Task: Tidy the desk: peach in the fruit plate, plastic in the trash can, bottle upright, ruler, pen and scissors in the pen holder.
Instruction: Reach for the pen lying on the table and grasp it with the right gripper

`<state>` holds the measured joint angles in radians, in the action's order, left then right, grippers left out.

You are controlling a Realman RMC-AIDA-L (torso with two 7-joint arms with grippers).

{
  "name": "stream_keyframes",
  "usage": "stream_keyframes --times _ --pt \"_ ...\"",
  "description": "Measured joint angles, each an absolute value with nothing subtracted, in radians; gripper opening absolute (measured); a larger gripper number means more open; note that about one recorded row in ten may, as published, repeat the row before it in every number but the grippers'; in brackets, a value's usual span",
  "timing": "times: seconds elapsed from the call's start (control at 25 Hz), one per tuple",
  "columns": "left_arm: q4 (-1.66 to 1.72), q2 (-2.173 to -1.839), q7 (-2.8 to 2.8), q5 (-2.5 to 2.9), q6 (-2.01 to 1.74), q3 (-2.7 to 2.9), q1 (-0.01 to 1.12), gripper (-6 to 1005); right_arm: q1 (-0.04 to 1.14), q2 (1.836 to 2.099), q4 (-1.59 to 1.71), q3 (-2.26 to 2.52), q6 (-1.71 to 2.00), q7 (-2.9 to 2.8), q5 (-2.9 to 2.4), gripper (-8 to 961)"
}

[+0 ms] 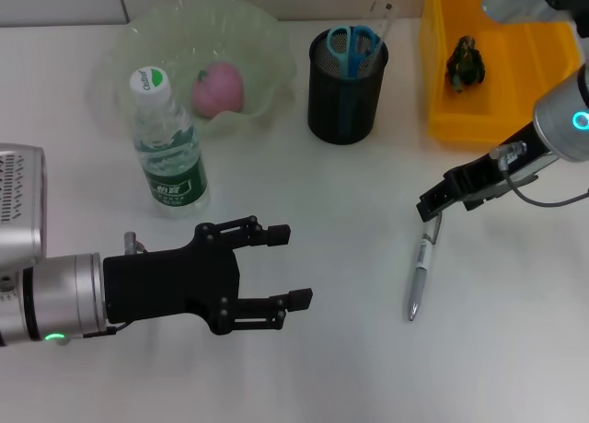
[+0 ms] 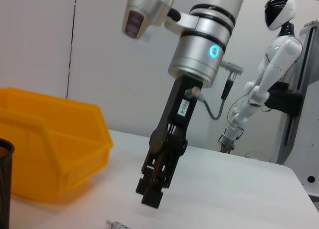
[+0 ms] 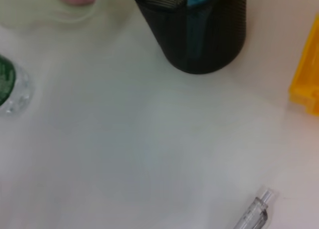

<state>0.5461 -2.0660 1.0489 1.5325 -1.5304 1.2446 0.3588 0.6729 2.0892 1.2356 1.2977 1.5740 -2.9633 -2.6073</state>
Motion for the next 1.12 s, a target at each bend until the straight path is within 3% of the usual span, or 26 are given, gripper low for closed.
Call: stream_keyframes --times 1.12 --pt "0.545 -2.066 1.036 1.532 -1.526 1.242 0.358 813 0.769 2.086 0.946 1.338 1.41 -2.956 -2.634 654"
